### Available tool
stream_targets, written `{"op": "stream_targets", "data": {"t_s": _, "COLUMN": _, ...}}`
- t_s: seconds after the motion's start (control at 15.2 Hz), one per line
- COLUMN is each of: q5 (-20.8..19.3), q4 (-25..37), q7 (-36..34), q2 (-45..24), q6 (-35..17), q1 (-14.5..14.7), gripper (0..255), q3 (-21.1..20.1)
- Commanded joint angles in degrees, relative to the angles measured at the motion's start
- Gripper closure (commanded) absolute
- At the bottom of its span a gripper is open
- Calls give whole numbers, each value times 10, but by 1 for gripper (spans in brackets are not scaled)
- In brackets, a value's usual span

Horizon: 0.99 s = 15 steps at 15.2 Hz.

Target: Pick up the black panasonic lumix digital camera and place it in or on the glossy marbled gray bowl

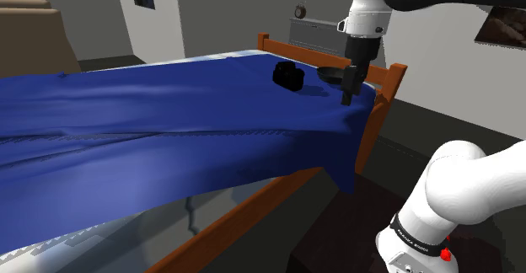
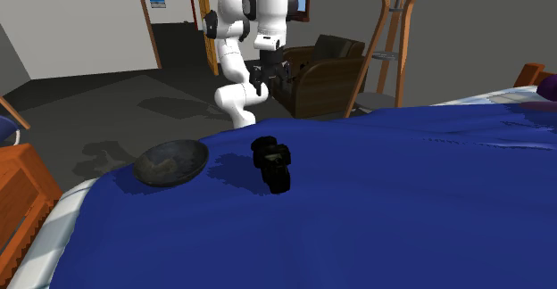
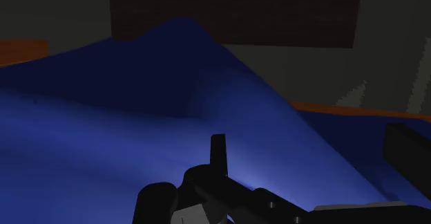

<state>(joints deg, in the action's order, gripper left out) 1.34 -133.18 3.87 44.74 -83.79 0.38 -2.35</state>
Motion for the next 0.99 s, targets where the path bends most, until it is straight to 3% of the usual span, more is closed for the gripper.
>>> {"op": "stream_targets", "data": {"t_s": 0.0, "q5": 0, "q4": 0, "q7": 0, "q2": 0, "q6": 0, "q1": 0, "gripper": 0, "q3": 0}}
{"op": "stream_targets", "data": {"t_s": 0.92, "q5": -19, "q4": 167, "q7": 38, "q2": -247, "q6": -144, "q1": -34, "gripper": 0, "q3": 58}}
